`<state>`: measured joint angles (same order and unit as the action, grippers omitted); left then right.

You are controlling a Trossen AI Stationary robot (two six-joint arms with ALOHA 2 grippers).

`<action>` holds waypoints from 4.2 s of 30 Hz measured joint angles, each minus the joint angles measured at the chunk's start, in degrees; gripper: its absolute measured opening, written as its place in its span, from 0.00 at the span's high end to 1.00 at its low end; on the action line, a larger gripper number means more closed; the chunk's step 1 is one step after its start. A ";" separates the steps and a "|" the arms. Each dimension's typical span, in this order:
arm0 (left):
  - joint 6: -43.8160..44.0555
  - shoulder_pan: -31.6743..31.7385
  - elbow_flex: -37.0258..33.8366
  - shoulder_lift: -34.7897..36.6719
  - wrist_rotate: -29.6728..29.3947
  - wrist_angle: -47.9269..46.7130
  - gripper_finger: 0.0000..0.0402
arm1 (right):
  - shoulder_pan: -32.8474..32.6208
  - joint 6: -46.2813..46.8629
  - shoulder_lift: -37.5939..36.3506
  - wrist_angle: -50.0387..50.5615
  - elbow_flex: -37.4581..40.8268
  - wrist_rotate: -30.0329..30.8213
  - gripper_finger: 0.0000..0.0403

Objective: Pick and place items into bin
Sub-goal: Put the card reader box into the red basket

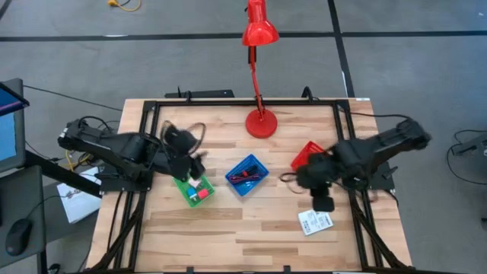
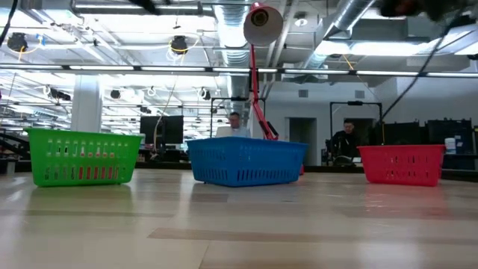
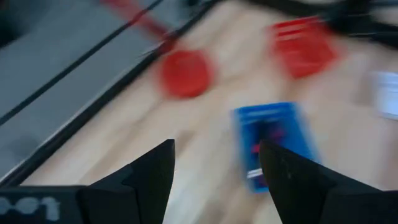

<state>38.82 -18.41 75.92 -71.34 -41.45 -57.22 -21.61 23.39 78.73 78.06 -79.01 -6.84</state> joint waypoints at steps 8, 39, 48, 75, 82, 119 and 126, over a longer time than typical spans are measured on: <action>-38.40 -0.03 -8.98 -8.71 19.04 42.36 0.44 | -8.30 27.33 -9.34 -13.65 19.63 0.69 0.73; -77.47 -2.55 38.73 -69.51 27.18 53.84 0.44 | -24.84 45.64 6.33 -21.41 28.33 0.58 1.00; -75.25 -2.80 38.73 -69.56 27.18 53.01 0.44 | -28.51 54.36 -1.72 -35.81 41.88 2.92 1.00; -75.35 -1.28 38.58 -73.19 26.59 56.41 0.44 | -27.65 63.21 -10.01 -50.69 52.63 13.27 1.00; -75.32 -2.10 38.58 -73.19 22.56 51.24 0.44 | -22.68 57.19 -6.34 -57.63 52.58 16.01 1.00; -73.32 -5.43 45.88 -73.00 6.95 13.61 0.44 | -19.97 46.52 4.34 -58.70 46.49 14.10 1.00; -70.07 -5.17 45.86 -72.91 11.01 15.48 0.44 | -19.66 45.09 4.08 -58.58 46.63 14.19 1.00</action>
<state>-31.25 -23.57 121.78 -144.25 -30.44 -41.74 -41.27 68.48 82.81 19.48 -32.37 7.35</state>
